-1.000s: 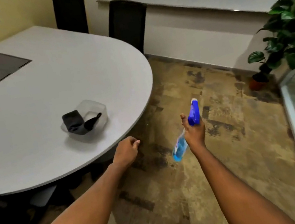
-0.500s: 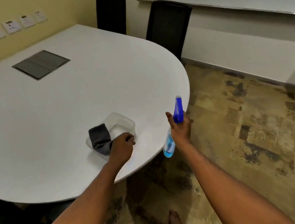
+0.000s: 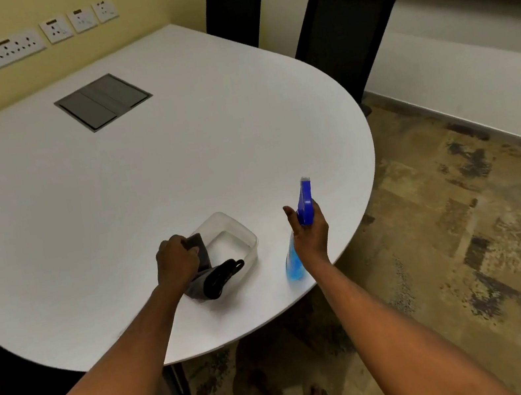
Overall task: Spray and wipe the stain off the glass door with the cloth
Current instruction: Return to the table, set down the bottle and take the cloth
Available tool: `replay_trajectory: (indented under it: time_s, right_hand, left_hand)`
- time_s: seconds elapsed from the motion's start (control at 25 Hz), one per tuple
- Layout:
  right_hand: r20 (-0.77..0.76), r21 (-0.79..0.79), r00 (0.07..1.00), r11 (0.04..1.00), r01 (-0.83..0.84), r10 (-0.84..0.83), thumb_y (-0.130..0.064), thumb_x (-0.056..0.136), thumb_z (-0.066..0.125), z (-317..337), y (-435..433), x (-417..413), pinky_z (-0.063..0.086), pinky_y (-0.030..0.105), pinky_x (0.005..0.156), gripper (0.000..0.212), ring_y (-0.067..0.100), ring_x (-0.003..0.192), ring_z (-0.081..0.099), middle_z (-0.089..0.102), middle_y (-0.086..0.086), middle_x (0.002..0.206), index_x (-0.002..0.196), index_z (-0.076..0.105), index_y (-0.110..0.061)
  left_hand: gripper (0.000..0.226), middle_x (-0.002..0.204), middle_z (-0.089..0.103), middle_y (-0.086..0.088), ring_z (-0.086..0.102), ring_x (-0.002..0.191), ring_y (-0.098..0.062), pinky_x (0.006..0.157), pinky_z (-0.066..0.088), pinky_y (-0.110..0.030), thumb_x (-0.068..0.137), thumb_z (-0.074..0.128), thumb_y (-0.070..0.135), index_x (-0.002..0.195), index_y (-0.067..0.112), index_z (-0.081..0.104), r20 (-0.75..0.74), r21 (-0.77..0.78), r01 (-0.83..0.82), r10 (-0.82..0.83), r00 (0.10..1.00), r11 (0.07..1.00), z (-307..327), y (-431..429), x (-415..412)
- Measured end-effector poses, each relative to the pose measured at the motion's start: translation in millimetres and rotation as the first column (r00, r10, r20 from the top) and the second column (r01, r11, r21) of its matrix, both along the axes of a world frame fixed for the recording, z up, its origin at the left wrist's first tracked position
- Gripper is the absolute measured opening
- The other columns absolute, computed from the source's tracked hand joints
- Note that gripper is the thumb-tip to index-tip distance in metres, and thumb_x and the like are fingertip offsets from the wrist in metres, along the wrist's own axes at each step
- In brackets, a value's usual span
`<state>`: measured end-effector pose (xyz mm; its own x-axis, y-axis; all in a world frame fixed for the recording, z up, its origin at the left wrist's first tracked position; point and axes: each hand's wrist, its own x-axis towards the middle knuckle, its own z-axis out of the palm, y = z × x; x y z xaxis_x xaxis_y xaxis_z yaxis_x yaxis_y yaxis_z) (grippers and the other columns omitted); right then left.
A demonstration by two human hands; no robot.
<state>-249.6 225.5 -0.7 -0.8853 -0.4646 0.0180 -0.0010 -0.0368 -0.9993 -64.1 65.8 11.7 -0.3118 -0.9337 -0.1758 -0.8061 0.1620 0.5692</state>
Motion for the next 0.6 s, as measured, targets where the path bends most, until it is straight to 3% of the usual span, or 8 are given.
replay_trajectory:
  time_s: [0.16,0.44,0.52,0.6]
  right_hand:
    - [-0.037,0.032,0.999,0.999,0.029,-0.028,-0.023,0.088,0.065,-3,-9,-2,0.047,0.008,0.066,0.021,0.009,0.07,0.05,0.051,0.002,0.084,0.099,0.049,-0.033]
    - [-0.122,0.076,0.981,0.984,0.162,-0.152,-0.026,0.086,0.069,-5,-25,7,0.046,0.016,0.064,0.02,0.004,0.066,0.05,0.051,-0.005,0.076,0.089,0.051,-0.034]
    - [-0.093,0.083,0.973,0.973,0.217,-0.209,-0.026,0.085,0.071,-6,-30,12,0.049,0.02,0.068,0.022,-0.001,0.071,0.053,0.054,-0.005,0.082,0.094,0.053,-0.034]
    - [-0.129,0.146,0.948,0.94,0.307,-0.29,-0.026,0.081,0.075,-5,-32,19,0.047,0.011,0.076,0.04,0.001,0.087,0.053,0.053,-0.006,0.1,0.114,0.053,-0.026]
  left_hand:
    - [0.044,0.125,0.055,-0.025,0.051,0.118,-0.04,0.1,0.044,-0.047,0.083,0.068,0.016,0.123,0.002,0.055,0.097,0.028,0.051,-0.054,0.994,0.998,-8,-22,-4]
    - [0.051,0.131,0.048,-0.023,0.046,0.123,-0.04,0.099,0.043,-0.045,0.082,0.066,0.016,0.128,0.002,0.047,0.312,0.099,0.181,-0.203,0.928,0.979,-15,-60,-8]
    - [0.048,0.129,0.051,-0.023,0.049,0.121,-0.039,0.099,0.045,-0.045,0.081,0.065,0.012,0.125,0.001,0.048,0.341,0.127,0.211,-0.242,0.908,0.969,-19,-70,-5]
    - [0.043,0.124,0.054,-0.023,0.053,0.115,-0.039,0.095,0.048,-0.043,0.08,0.065,0.01,0.118,-0.001,0.05,0.342,0.15,0.252,-0.289,0.894,0.956,-24,-79,-2]
